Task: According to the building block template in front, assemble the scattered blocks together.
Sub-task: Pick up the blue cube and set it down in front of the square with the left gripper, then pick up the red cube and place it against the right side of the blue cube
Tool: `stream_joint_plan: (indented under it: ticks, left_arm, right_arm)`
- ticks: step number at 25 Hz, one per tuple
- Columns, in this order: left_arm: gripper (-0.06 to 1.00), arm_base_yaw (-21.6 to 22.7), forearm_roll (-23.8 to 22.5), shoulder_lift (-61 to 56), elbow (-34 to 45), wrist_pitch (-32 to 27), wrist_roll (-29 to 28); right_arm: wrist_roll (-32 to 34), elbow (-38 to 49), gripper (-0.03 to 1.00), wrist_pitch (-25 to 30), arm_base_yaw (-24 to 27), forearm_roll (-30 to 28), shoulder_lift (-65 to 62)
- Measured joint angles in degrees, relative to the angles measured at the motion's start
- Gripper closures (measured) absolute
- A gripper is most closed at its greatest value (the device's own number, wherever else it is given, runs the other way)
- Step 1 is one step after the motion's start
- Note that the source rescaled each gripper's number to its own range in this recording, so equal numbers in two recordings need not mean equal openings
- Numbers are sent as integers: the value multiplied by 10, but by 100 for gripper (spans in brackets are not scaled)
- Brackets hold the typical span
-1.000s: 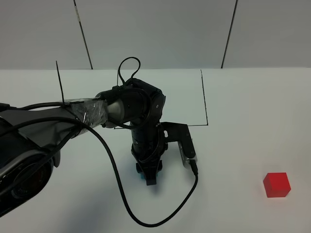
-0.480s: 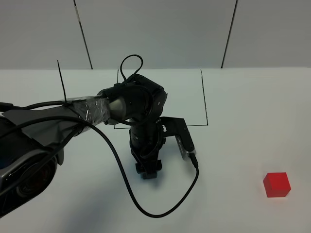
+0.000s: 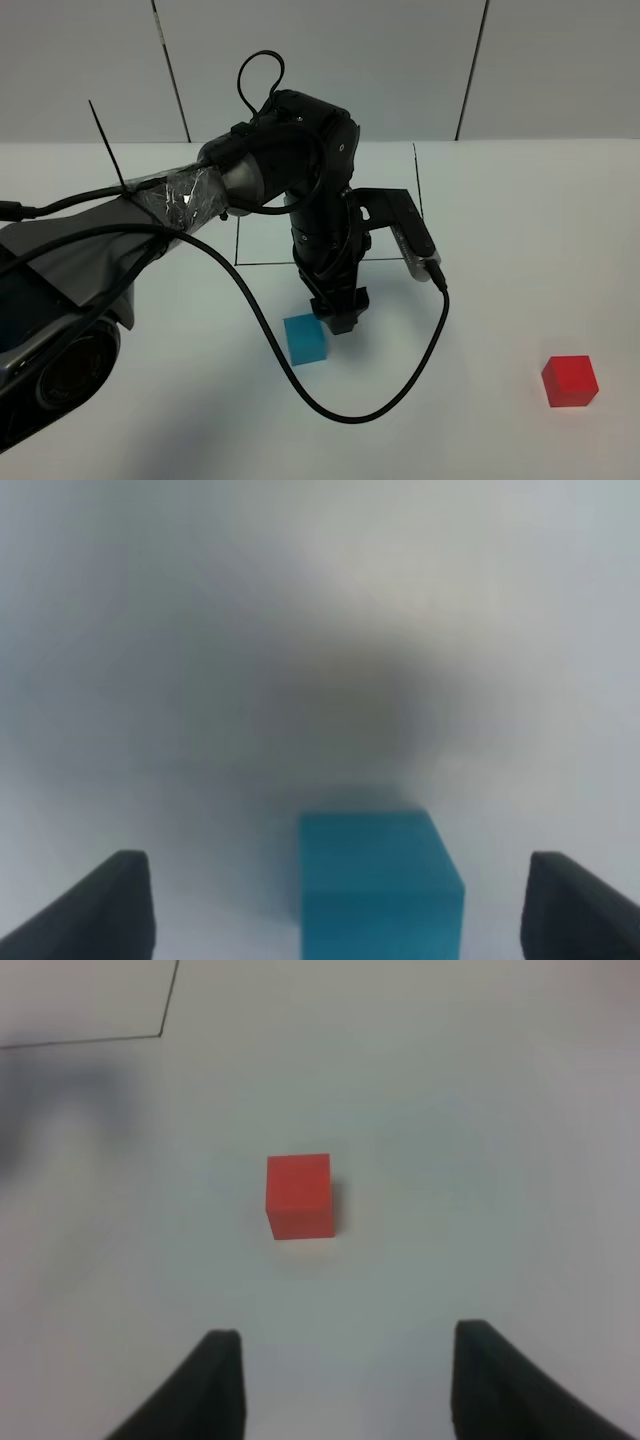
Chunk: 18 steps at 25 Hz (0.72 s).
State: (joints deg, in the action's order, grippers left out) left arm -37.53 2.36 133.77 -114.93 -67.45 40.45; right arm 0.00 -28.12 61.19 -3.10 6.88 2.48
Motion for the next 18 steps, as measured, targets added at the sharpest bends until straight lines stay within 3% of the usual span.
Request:
stream_joint_plan:
  ticks: [4,9,18]
  left_arm:
    - [-4,-20,-14,0,-32,0,-4]
    - [-5,-47,-68,-24,-41,0,-30]
    - [-5,-30,-93,-61,-41,-1,-75]
  right_arm:
    - [0,0,90,0,0,0,0]
    - [0,0,90,0,0,0,0]
    - [0,0,90,0,0,0,0]
